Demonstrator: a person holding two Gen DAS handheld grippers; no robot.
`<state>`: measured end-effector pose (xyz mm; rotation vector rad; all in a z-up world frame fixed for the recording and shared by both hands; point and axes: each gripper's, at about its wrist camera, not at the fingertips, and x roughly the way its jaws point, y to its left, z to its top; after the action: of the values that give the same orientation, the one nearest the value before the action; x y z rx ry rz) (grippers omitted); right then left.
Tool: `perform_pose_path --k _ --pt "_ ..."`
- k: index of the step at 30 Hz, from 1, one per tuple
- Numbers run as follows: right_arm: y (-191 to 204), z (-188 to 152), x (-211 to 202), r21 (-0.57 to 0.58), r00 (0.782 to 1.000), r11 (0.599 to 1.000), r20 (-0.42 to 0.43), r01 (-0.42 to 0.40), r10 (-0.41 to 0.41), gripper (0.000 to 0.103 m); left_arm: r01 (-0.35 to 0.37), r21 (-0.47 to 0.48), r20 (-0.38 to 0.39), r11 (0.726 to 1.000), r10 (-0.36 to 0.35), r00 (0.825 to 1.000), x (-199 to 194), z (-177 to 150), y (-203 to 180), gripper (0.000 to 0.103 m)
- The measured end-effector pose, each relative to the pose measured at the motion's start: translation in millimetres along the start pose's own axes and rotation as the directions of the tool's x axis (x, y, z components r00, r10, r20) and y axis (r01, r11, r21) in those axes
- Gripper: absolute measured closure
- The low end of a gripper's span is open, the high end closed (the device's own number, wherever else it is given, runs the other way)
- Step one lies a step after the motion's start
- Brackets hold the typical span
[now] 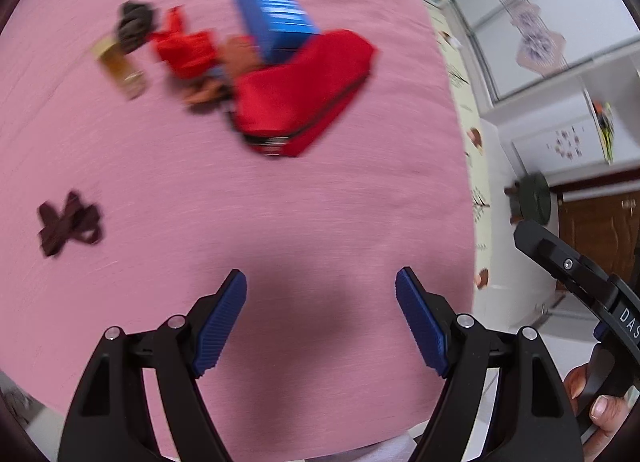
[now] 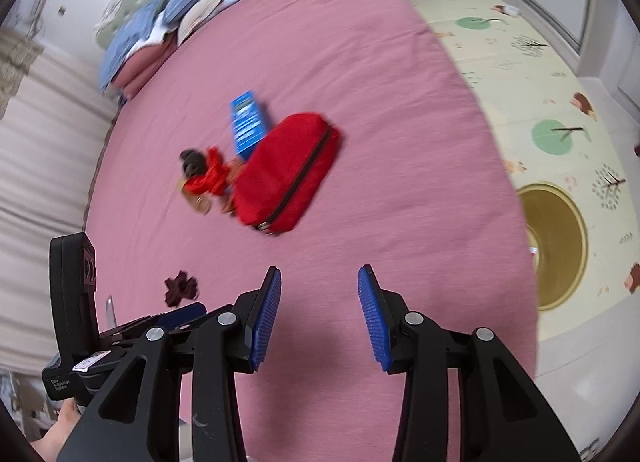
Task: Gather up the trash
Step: 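Move both tools back to the bed and grasp the dark hair tie with the left tool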
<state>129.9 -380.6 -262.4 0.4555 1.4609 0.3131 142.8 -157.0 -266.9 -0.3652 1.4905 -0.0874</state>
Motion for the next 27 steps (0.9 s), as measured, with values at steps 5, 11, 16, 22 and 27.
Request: perform_pose_path --k 5,11,16,22,27 --pt "42.7 -3.1 27.3 -0.052 0.999 0.999 -0.031 -0.016 0.014 0.063 -0.021 -0.072 0.018 0.997 0.023 1.000 -10.7 0.4 54.9 0.026" --pt "88.3 -8.5 64.3 -0.088 0.996 0.995 -0.074 -0.046 0.040 0.062 -0.044 -0.131 0.037 0.990 0.049 0.998 -16.3 -1.6 107.1 0.026" --pt "120.8 -10.5 93.0 -0.122 0.993 0.991 -0.106 -0.061 0.048 0.062 -0.069 -0.159 0.046 0.985 0.077 0.996 -16.3 1.7 148.7 0.026" --pt "149.4 -8.8 127.3 -0.149 0.990 0.986 -0.134 -0.071 0.051 0.062 -0.096 -0.185 0.039 0.978 0.105 0.994 -3.8 10.4 191.5 0.025" --pt "164.5 -5.2 155.3 -0.165 0.988 0.984 -0.149 -0.073 0.048 0.062 -0.109 -0.190 0.030 0.976 0.116 0.993 13.1 20.0 218.2 0.025"
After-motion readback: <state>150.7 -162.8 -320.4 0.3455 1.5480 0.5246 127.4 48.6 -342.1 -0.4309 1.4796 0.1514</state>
